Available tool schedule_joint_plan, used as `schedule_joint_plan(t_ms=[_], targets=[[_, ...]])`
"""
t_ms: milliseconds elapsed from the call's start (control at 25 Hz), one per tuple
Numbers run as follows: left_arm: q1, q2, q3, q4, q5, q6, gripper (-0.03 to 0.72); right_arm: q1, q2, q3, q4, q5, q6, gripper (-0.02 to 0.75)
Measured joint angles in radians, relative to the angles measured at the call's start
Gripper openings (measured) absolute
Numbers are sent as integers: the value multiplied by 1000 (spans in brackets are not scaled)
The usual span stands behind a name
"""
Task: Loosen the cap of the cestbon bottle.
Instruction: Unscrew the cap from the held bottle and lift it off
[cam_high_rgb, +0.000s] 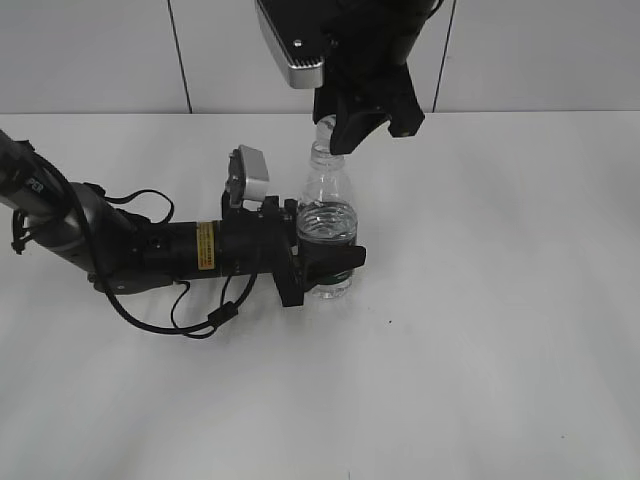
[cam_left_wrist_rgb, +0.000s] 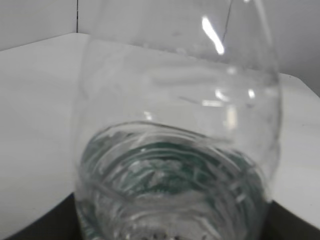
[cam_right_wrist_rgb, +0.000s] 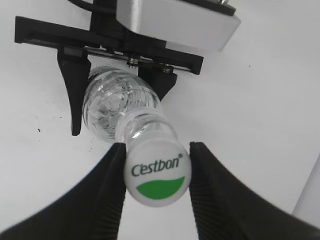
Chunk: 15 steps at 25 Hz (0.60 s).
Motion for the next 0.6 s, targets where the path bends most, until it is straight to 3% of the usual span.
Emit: schedule_joint_plan(t_ms=[200,360,600], targets=[[0,0,0,1,0,-1,402,0,-7,0,21,0,12,295],[0,0,0,2,0,-1,402,0,-50,0,112,0,138,295],[0,0,-1,2,0,-1,402,0,-140,0,124,1,633,295]])
